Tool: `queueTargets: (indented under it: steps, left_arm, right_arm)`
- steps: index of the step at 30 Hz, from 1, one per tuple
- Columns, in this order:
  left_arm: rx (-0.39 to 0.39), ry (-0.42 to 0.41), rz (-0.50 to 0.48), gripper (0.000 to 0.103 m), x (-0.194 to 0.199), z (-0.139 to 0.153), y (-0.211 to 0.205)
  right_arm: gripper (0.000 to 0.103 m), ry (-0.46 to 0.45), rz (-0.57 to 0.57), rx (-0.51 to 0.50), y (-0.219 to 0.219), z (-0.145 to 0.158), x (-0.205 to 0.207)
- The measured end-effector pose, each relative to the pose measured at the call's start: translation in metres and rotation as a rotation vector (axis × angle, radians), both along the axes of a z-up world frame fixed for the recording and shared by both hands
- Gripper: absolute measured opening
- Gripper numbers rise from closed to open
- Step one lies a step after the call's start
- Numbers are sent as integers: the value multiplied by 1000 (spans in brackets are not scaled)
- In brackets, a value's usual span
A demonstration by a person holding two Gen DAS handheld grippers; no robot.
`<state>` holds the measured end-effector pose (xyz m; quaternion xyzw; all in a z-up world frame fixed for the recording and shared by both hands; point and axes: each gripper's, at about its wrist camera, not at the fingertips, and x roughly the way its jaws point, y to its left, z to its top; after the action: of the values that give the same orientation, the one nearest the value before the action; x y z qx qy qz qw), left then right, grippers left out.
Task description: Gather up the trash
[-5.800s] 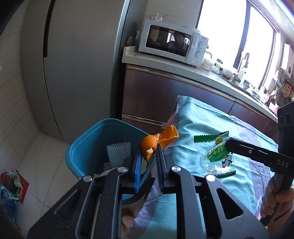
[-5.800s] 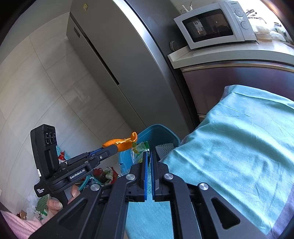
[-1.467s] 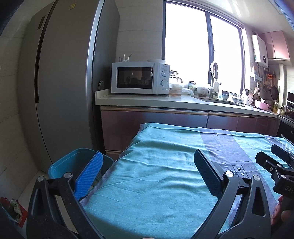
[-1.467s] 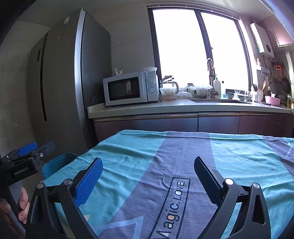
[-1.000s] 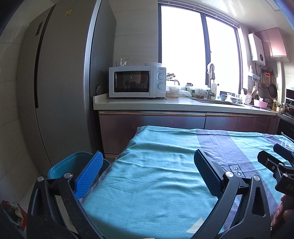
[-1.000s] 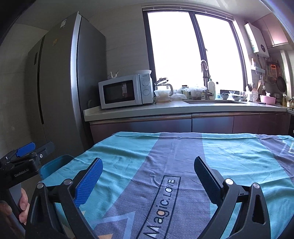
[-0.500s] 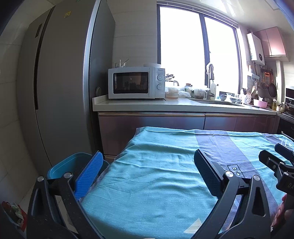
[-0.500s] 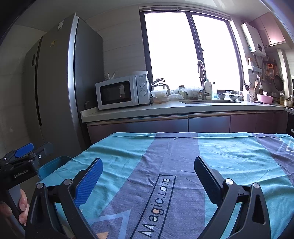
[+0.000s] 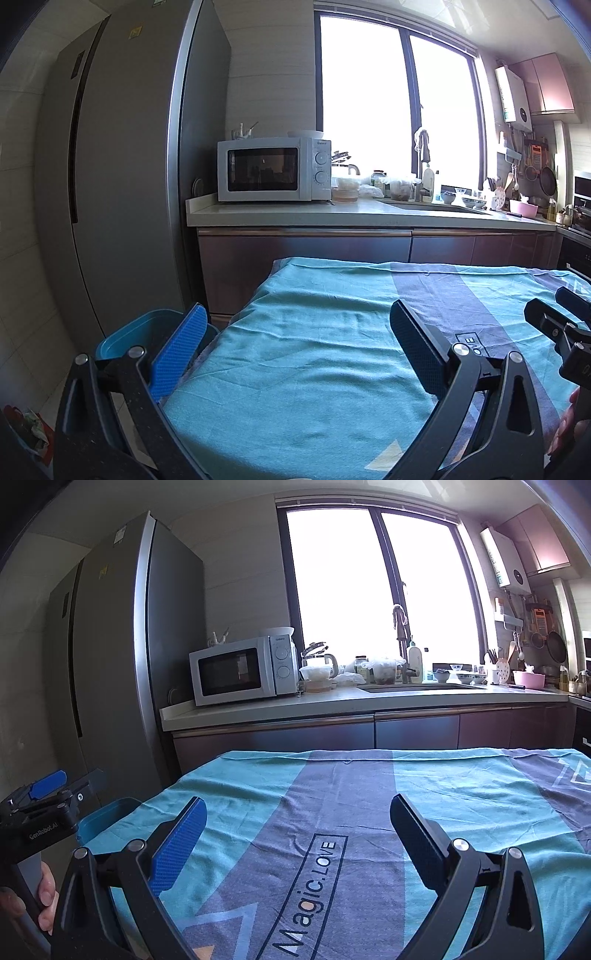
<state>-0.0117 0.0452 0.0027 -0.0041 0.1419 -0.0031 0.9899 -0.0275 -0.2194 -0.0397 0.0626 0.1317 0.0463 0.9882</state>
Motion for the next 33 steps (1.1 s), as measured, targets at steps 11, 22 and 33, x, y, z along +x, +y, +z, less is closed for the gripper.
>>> queueTargets:
  steps: [11,22,33]
  left_arm:
    - [2,-6,4,98,0,2,-2]
    - [2,-10,5,98,1,3,-4]
    - [1,-11,11,98,2,2,-2]
  right_arm:
    - [96,-3,-10,5,-3,0,-2]
    - [96,-8,-18,2,-4,1,-4]
    - [96,-13,-25,7,-3,1,-4]
